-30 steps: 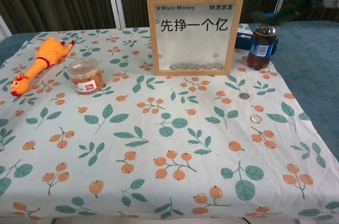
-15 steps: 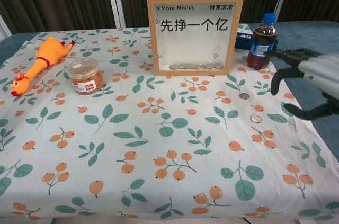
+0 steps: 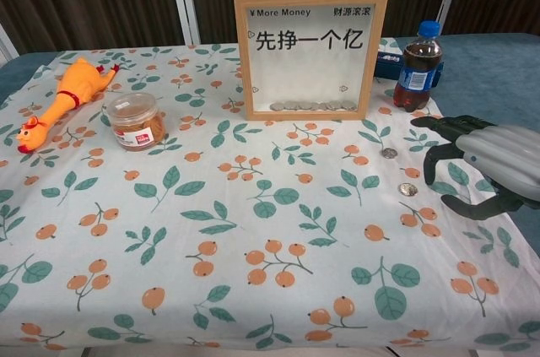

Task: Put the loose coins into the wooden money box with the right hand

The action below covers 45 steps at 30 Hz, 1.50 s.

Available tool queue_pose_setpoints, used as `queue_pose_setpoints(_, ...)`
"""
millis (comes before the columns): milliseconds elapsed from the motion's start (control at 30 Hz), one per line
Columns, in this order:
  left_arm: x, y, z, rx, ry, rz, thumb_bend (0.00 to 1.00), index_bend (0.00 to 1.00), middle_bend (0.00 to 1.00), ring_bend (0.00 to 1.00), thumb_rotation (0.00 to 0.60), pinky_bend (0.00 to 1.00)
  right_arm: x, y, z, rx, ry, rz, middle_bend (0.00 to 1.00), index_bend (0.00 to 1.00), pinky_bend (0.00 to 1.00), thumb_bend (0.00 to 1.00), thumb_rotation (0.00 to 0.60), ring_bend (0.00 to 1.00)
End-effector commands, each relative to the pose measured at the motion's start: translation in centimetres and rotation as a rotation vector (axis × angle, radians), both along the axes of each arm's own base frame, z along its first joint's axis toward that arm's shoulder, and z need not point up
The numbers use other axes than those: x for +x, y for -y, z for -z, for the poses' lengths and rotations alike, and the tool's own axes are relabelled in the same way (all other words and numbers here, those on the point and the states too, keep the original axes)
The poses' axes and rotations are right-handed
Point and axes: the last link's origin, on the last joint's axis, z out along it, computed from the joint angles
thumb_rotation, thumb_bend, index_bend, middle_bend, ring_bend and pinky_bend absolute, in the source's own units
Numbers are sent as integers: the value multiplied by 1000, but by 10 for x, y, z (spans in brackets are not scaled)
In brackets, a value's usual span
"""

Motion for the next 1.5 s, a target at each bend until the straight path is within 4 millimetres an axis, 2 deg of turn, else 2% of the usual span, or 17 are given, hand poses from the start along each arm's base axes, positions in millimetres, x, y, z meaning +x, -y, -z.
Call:
queue_pose_setpoints(33, 0, 0, 0, -1, 0, -1, 438, 0, 0, 0, 600, 0, 2, 5, 5, 13, 2, 12, 81, 574, 0, 551, 600, 0)
queue_pose_setpoints(600, -1, 1, -1, 4, -2, -7, 438, 0, 0, 0, 600, 0, 5, 17, 15, 22, -9, 34, 82, 555, 0, 551, 600, 0)
queue_pose_setpoints(1500, -1, 1, -1, 1, -2, -10, 439, 0, 0, 0, 600, 0, 5, 23, 22, 34, -14, 49, 82, 550, 0, 552, 600, 0)
